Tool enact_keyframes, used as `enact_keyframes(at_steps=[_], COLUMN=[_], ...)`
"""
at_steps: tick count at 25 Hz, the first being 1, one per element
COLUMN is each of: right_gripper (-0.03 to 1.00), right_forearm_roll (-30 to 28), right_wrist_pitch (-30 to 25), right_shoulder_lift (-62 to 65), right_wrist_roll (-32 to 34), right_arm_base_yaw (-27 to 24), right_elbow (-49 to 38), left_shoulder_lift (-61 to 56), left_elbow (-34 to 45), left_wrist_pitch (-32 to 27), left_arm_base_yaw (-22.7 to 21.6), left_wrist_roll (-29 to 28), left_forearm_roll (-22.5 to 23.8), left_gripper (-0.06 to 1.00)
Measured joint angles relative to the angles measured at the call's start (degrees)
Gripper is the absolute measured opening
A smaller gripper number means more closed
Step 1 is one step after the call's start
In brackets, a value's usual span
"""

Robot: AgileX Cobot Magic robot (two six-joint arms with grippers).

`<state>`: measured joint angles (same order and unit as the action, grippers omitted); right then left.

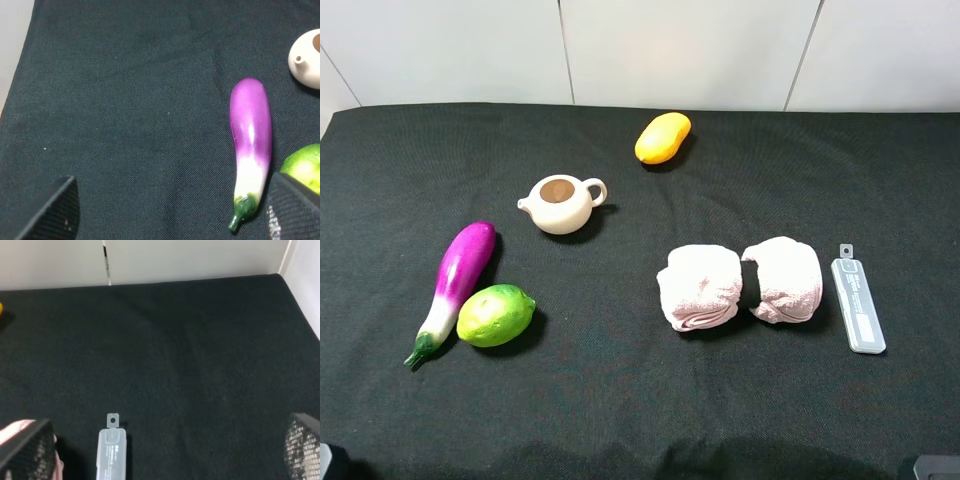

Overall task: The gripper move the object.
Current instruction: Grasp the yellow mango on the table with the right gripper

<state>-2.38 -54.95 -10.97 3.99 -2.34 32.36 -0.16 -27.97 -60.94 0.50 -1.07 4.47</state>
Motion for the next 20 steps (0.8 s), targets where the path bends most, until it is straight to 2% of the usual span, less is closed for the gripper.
enact_keyframes(at_steps=[14,20], right_gripper=[0.69,0.69], right_forearm_roll=[3.97,8.82], right_wrist_pitch=[2.37,2.3], right_shoulder_lift=[-33.54,-45.83], right_wrist_roll=[0.17,-0.21], right_arm_base_yaw=[0.0,0.0], right_elbow=[18.83,27.0], left_shoulder_lift=[0.0,0.0], left_elbow=[0.0,0.0], left_wrist_pitch=[0.0,0.0], left_arm_base_yaw=[0.0,0.0], left_wrist_roll=[0.0,0.0], left_forearm_roll=[0.0,0.0], left_gripper=[0.79,0.79])
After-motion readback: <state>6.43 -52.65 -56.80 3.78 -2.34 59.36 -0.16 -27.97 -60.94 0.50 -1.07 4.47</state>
